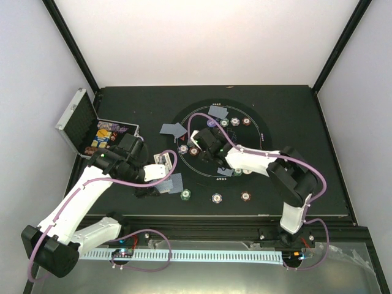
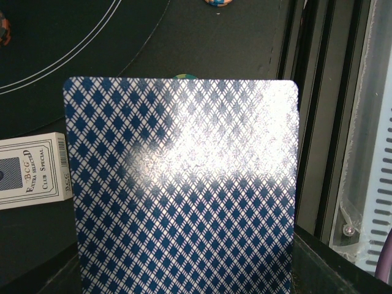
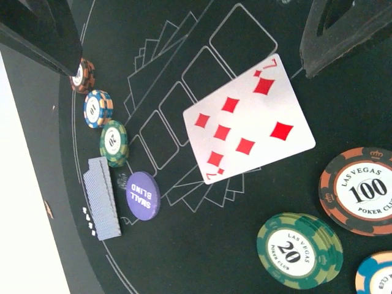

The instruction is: Distribute texas hold em gaming equipment

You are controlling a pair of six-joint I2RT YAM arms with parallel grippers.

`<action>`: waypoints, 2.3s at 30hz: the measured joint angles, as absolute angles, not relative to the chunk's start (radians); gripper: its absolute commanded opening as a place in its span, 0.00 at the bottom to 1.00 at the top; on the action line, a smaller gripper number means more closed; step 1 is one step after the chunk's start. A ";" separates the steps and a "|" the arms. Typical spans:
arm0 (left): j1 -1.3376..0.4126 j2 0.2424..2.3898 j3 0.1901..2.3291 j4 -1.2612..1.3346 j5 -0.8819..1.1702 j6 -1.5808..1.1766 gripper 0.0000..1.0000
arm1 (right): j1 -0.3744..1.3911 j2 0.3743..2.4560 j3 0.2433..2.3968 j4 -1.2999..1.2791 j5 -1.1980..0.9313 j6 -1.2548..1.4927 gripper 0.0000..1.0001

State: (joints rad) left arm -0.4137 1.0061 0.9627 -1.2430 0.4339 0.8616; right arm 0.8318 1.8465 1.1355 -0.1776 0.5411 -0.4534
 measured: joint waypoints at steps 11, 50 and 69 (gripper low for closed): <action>-0.414 1.006 0.963 -1.243 0.434 0.862 0.02 | 0.654 1.791 1.329 -0.442 0.315 -0.004 0.56; -0.414 1.006 0.966 -1.245 0.426 0.862 0.02 | 0.459 2.109 1.396 -0.320 -0.366 0.521 0.30; -0.414 1.015 0.966 -1.242 0.437 0.862 0.02 | 0.809 1.394 0.865 -0.022 -0.542 0.816 0.80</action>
